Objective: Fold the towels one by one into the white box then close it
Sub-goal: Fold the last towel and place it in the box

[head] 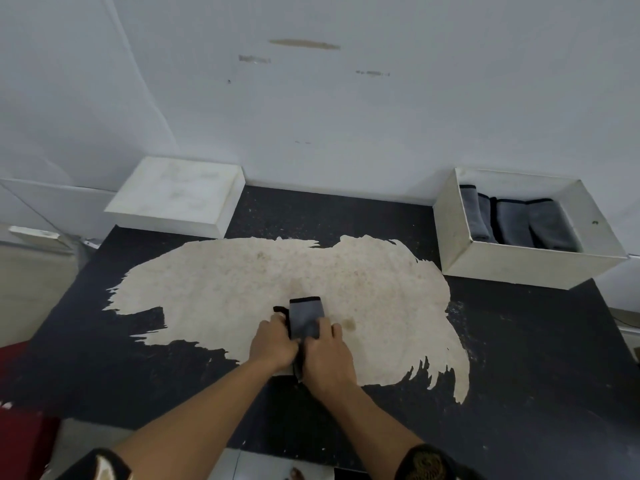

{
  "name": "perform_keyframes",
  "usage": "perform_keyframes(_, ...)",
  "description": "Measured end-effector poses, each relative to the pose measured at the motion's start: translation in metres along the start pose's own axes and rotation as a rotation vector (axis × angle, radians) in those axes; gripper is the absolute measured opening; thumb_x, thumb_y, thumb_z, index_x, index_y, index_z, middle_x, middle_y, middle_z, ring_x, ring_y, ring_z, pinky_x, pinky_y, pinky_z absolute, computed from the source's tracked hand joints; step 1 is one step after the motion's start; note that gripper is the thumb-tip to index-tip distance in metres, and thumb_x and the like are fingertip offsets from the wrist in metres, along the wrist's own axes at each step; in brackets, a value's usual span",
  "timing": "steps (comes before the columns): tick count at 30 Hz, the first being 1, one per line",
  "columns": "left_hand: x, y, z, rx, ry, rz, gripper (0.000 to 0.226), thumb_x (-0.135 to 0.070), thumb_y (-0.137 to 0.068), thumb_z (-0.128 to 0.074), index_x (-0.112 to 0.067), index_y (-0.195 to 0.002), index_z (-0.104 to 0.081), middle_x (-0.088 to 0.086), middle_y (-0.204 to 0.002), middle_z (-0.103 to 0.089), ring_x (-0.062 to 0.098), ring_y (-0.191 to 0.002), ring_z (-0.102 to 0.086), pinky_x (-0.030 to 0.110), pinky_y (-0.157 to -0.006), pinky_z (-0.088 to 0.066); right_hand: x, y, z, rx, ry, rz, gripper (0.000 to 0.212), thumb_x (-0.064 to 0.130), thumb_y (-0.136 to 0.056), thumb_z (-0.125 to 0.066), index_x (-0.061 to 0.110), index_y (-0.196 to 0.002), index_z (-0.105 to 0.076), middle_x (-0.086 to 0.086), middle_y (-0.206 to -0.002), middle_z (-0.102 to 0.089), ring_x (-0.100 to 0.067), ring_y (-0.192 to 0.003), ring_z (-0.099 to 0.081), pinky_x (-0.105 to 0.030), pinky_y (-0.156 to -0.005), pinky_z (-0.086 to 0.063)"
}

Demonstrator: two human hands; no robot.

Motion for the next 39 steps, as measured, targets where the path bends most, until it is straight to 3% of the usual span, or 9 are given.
perform_keyframes(3, 0.003, 0.012, -0.004, -0.011, -0.065, 0.006, 0.049, -0.031, -0.086, -0.067, -0.015, -0.126, -0.043, 0.009, -0.118, -0.053, 0.025, -0.106, -0.057, 0.027, -0.074, -0.039, 0.001, -0.003, -0.002, 0.013, 0.011, -0.09, 0.049, 0.029, -0.084, -0.071, 0.012, -0.126, -0.052, -0.014, -0.148, -0.022, -0.03, -0.127, -0.032, -0.035, -0.094, -0.047)
perform_keyframes(5, 0.002, 0.018, -0.003, -0.027, -0.08, -0.008, 0.049, -0.031, -0.085, -0.067, -0.017, -0.124, -0.04, 0.007, -0.118, -0.051, 0.026, -0.107, -0.056, 0.027, -0.074, -0.038, -0.001, -0.004, -0.001, -0.015, -0.062, -0.15, 0.048, 0.031, -0.085, -0.07, 0.014, -0.125, -0.048, -0.013, -0.144, -0.024, -0.029, -0.124, -0.034, -0.035, -0.091, -0.049)
perform_keyframes(11, -0.004, 0.023, -0.008, -0.002, -0.12, -0.023, 0.022, -0.027, -0.093, -0.057, -0.016, -0.111, -0.051, 0.008, -0.116, -0.044, 0.018, -0.084, -0.05, 0.027, -0.073, -0.04, -0.023, -0.005, 0.003, -0.067, -0.341, -0.306, 0.046, 0.026, -0.08, -0.074, 0.018, -0.112, -0.042, -0.005, -0.122, -0.039, -0.021, -0.109, -0.044, -0.027, -0.079, -0.047)
perform_keyframes(16, 0.0, 0.019, -0.01, 0.029, -0.16, -0.035, 0.005, -0.02, -0.093, -0.055, -0.016, -0.095, -0.057, 0.009, -0.107, -0.065, 0.017, -0.083, -0.056, 0.026, -0.068, -0.041, -0.035, -0.005, -0.001, -0.071, -0.536, -0.414, 0.044, 0.029, -0.091, -0.064, 0.019, -0.124, -0.036, -0.008, -0.125, -0.05, -0.024, -0.106, -0.057, -0.033, -0.081, -0.049)
perform_keyframes(20, 0.01, 0.018, -0.012, 0.092, -0.159, 0.013, 0.024, -0.019, -0.093, -0.053, -0.009, -0.115, -0.054, 0.011, -0.115, -0.063, 0.025, -0.103, -0.061, 0.027, -0.072, -0.041, -0.039, -0.015, -0.01, 0.093, -0.633, -0.535, 0.057, 0.027, -0.09, -0.065, 0.011, -0.137, -0.038, -0.012, -0.128, -0.058, -0.028, -0.112, -0.06, -0.033, -0.085, -0.051)
perform_keyframes(24, 0.002, 0.018, -0.001, 0.108, -0.008, 0.017, 0.034, -0.026, -0.101, -0.041, -0.007, -0.13, -0.043, 0.014, -0.128, -0.057, 0.029, -0.114, -0.056, 0.032, -0.085, -0.043, -0.029, -0.02, -0.001, 0.149, -0.828, -0.539, 0.04, 0.018, -0.086, -0.066, 0.009, -0.124, -0.059, -0.012, -0.12, -0.065, -0.026, -0.103, -0.063, -0.041, -0.09, -0.055)
perform_keyframes(30, -0.053, 0.023, 0.029, 0.088, 0.333, -0.093, 0.047, -0.053, -0.101, -0.03, -0.016, -0.12, -0.051, 0.007, -0.116, -0.06, 0.023, -0.103, -0.059, 0.042, -0.092, -0.05, -0.02, -0.006, 0.054, 0.072, -1.161, -0.449, 0.032, 0.005, -0.085, -0.063, 0.012, -0.115, -0.054, -0.009, -0.113, -0.063, -0.024, -0.099, -0.063, -0.041, -0.084, -0.057)
perform_keyframes(33, -0.096, 0.031, 0.048, 0.017, 0.354, -0.246, 0.037, -0.046, -0.102, -0.035, -0.018, -0.107, -0.057, 0.005, -0.104, -0.065, 0.021, -0.092, -0.061, 0.041, -0.084, -0.052, -0.025, -0.001, 0.091, -0.031, -1.235, -0.385, 0.037, 0.006, -0.083, -0.065, 0.014, -0.117, -0.052, -0.006, -0.112, -0.063, -0.022, -0.098, -0.064, -0.035, -0.077, -0.056)
perform_keyframes(39, -0.18, 0.055, 0.064, -0.11, 0.368, -0.522, 0.029, -0.033, -0.102, -0.041, -0.023, -0.117, -0.063, -0.001, -0.103, -0.068, 0.015, -0.092, -0.062, 0.033, -0.078, -0.052, -0.057, 0.018, 0.163, -0.334, -1.413, -0.351, 0.028, 0.031, -0.09, -0.069, 0.022, -0.114, -0.058, -0.002, -0.109, -0.069, -0.018, -0.097, -0.068, -0.035, -0.075, -0.059)
Point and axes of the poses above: each hand's wrist, its own y-axis away from the middle knuckle, its own z-axis out of the back of the hand, x = y × z, the point moved 7 cm from there along -y, towards the middle knuckle
